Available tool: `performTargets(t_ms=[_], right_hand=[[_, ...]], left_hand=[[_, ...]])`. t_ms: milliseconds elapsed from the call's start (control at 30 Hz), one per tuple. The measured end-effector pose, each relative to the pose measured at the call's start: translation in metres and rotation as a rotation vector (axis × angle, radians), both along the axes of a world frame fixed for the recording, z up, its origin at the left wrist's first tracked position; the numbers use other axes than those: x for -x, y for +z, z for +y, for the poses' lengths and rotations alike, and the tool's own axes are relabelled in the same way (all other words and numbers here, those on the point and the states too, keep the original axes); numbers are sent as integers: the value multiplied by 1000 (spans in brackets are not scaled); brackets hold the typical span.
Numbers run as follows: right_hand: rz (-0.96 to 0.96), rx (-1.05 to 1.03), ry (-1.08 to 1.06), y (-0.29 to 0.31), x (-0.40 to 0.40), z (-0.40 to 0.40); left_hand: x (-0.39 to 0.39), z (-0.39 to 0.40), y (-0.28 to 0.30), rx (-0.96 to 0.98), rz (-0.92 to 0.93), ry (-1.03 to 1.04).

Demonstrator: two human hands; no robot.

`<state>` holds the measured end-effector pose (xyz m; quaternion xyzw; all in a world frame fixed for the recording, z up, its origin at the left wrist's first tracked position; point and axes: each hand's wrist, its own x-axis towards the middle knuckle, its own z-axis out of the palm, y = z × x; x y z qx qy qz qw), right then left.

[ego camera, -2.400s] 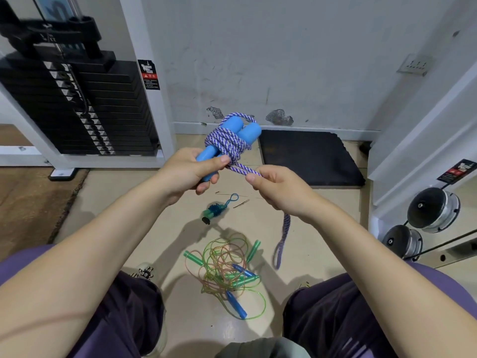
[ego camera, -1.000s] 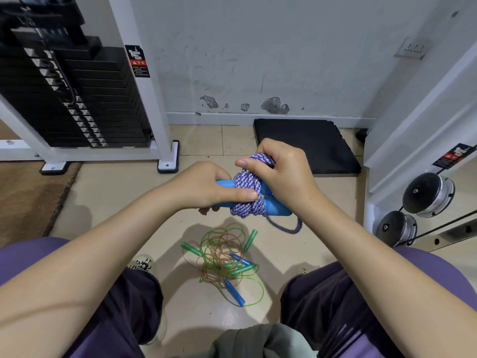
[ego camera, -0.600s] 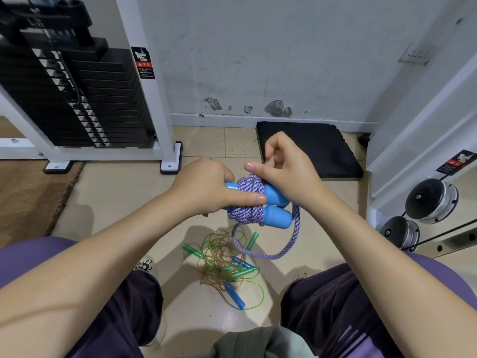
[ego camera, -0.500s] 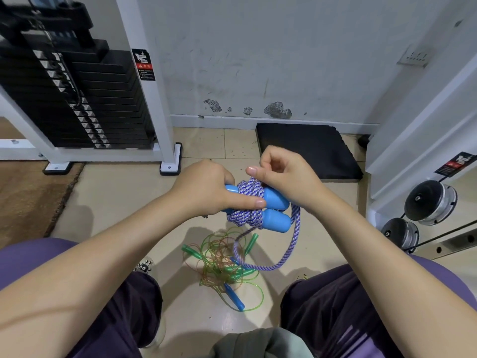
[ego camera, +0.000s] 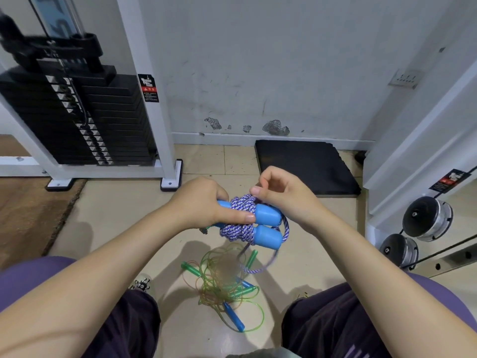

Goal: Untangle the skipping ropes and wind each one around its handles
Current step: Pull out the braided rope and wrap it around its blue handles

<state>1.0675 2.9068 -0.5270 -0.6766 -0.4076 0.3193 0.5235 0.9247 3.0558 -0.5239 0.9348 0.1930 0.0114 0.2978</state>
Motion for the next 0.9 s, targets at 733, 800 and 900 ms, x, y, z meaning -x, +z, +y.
performTargets(t_ms=[733, 800, 900], right_hand=[[364, 50, 86, -18, 11, 10], [267, 103, 54, -22, 20, 13], [123, 174, -32, -22, 28, 17]], left_hand=[[-8, 21, -7, 392, -288, 617], [-9, 24, -7, 360, -278, 652], [-10, 24, -7, 352, -274, 667]])
